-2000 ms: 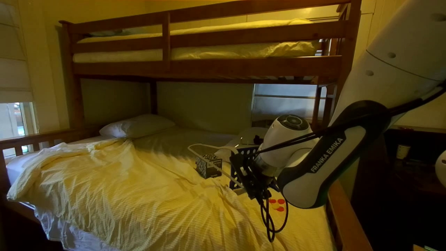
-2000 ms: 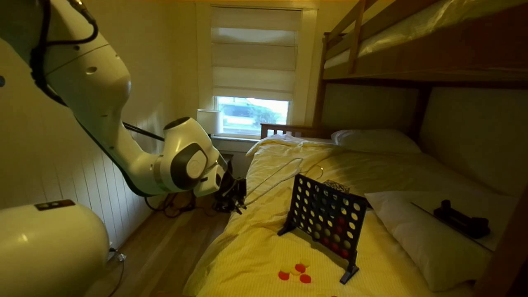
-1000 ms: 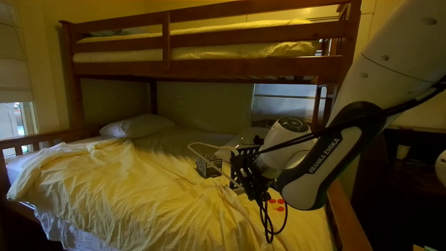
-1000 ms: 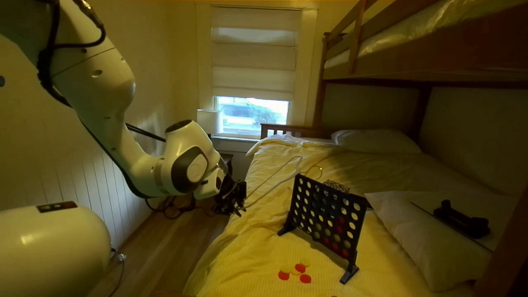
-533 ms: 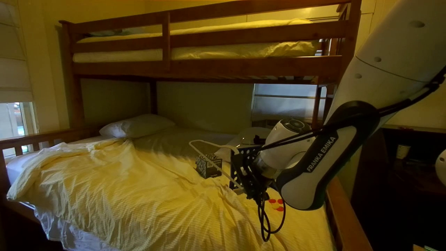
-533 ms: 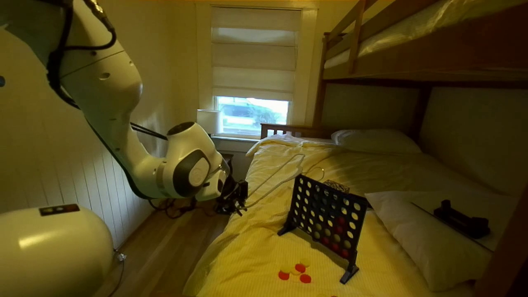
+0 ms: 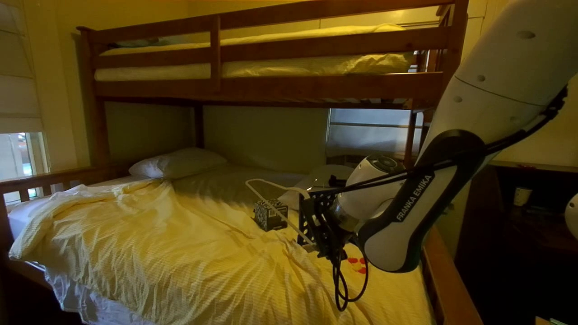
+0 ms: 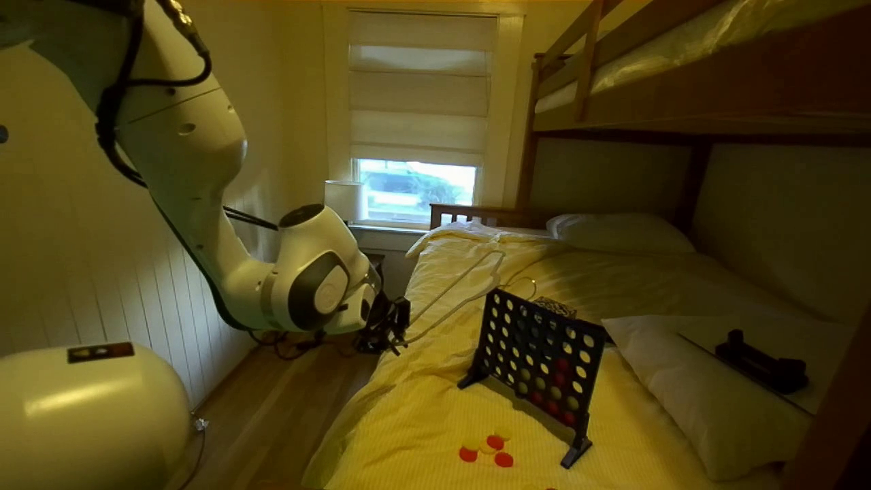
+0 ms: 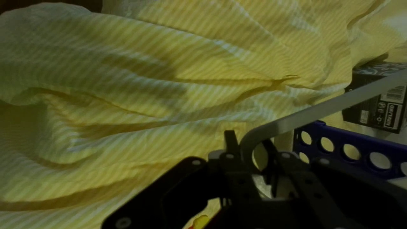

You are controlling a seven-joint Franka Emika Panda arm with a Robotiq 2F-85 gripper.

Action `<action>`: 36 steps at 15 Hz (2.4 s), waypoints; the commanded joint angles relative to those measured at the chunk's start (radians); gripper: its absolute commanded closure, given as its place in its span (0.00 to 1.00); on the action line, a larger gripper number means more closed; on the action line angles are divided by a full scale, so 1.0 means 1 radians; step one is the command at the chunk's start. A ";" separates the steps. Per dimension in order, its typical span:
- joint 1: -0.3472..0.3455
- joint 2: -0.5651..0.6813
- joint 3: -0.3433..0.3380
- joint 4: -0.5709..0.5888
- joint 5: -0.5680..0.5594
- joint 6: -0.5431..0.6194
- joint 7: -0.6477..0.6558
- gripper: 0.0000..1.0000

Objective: Pick up the hang wire and put it on the black object

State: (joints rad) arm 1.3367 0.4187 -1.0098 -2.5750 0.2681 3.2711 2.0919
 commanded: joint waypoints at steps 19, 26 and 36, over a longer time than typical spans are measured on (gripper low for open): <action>-0.382 -0.057 0.354 0.000 -0.046 0.149 0.014 0.95; -0.523 -0.058 0.479 0.013 -0.077 0.162 0.016 0.95; -0.645 -0.048 0.589 0.032 -0.084 0.162 0.006 0.95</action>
State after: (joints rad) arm 0.7322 0.3824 -0.4522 -2.5445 0.2132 3.4229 2.0920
